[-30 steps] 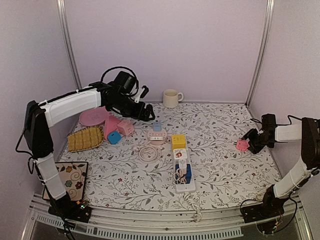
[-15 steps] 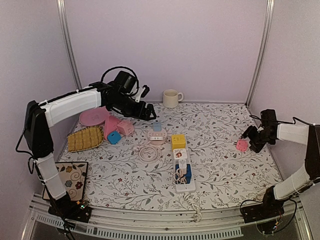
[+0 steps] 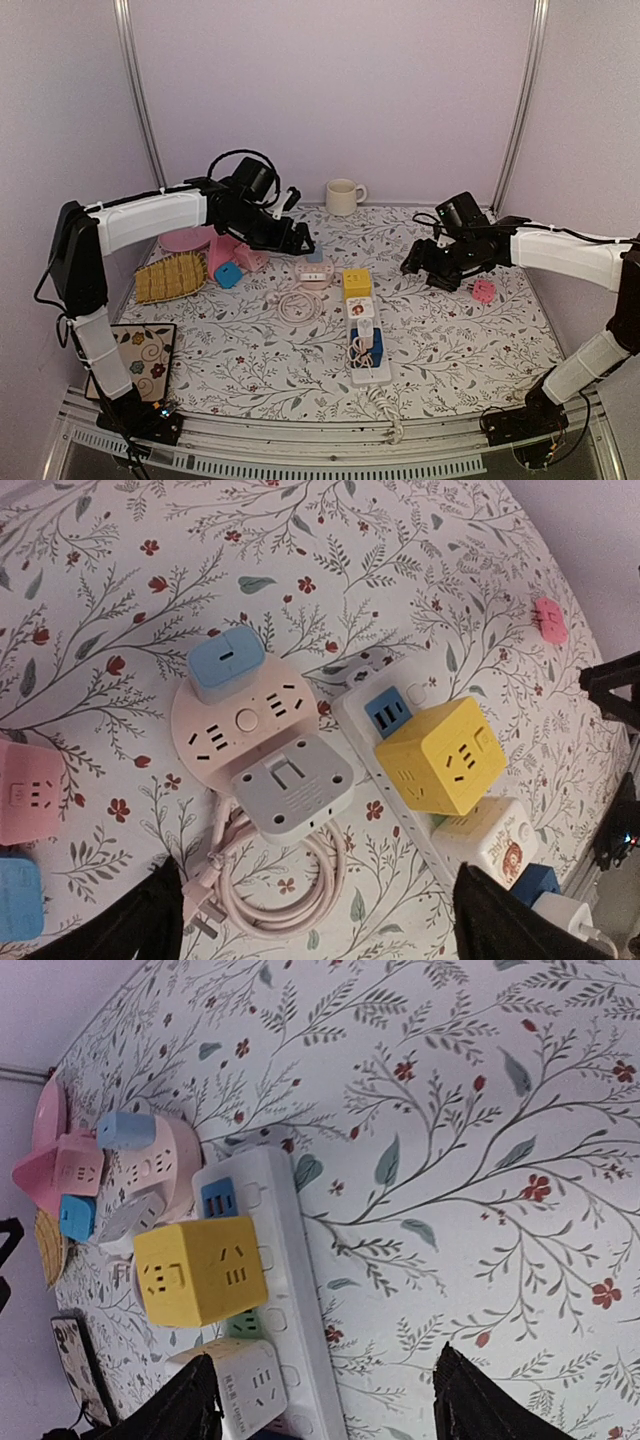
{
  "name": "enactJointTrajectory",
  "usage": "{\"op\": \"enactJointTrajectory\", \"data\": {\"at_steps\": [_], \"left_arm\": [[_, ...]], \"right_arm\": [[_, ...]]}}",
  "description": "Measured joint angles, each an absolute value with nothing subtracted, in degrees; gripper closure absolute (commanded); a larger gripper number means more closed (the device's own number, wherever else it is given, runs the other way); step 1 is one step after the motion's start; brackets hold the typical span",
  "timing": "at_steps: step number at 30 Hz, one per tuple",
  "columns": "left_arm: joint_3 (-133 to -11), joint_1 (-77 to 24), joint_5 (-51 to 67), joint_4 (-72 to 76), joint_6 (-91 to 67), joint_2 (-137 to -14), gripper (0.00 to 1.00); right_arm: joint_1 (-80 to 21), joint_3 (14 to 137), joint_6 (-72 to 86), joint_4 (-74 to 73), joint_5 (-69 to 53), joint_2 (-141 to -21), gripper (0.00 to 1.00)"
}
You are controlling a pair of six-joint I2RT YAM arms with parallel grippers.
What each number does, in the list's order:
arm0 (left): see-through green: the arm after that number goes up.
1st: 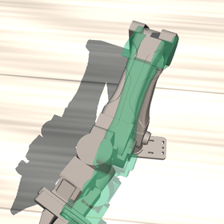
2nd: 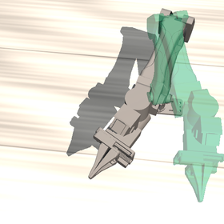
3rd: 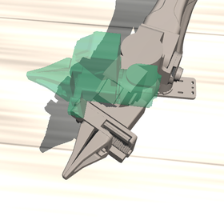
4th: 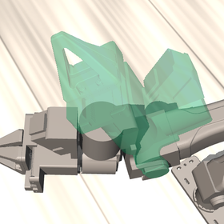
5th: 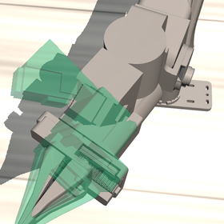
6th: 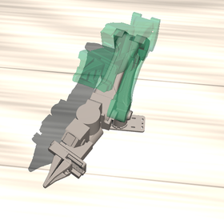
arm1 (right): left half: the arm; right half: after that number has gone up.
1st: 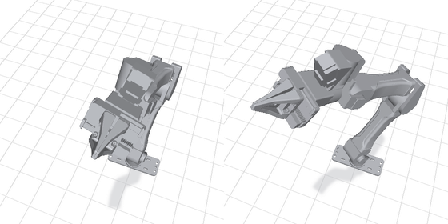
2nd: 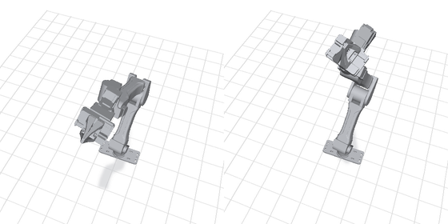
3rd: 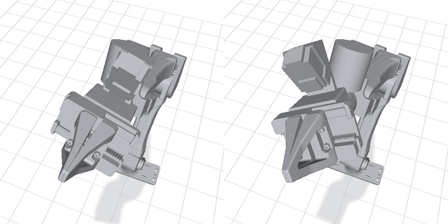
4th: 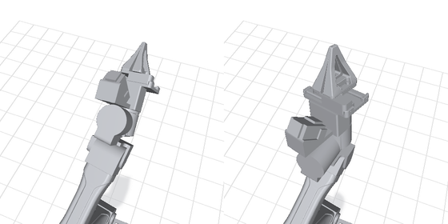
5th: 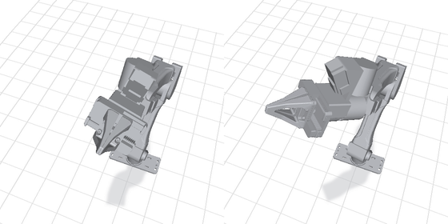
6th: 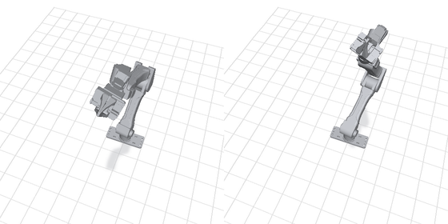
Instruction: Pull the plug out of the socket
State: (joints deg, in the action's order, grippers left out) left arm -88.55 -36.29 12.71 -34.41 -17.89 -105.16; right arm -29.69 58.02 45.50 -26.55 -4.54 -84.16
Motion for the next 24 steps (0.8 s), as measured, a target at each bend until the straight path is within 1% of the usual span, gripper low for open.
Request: {"op": "enactJointTrajectory", "data": {"at_steps": [7,9,13,15,22,24], "left_arm": [[-86.37,-38.7,13.26,-33.26,-18.7,-105.93,0.06],[-86.37,-39.77,13.32,-33.08,-18.7,-106.34,0.06],[-86.37,-41.65,13.56,-32.23,-18.68,-107.66,0.06],[-86.41,-42.22,13.65,-32.08,-18.65,-108.51,0.06],[-86.83,-43.05,14.13,-31.99,-18.59,-111.07,0.06],[-87.26,-43.29,14.22,-31.94,-18.46,-111.28,0.06]], "right_arm": [[-43.35,67.16,48.71,-33.58,-0.71,-86.5,0.26],[-47.27,71.44,49.91,-36.97,1.08,-87.7,0.26],[-53.49,77.97,52.03,-42.83,4.12,-90.35,0.28],[-56.05,80.01,53.34,-45.95,5.39,-91.57,0.3],[-62.85,83.66,57.19,-55.02,7.9,-96.68,0.31],[-64.14,85.69,57.69,-56.97,8.51,-98.98,0.33]]}}
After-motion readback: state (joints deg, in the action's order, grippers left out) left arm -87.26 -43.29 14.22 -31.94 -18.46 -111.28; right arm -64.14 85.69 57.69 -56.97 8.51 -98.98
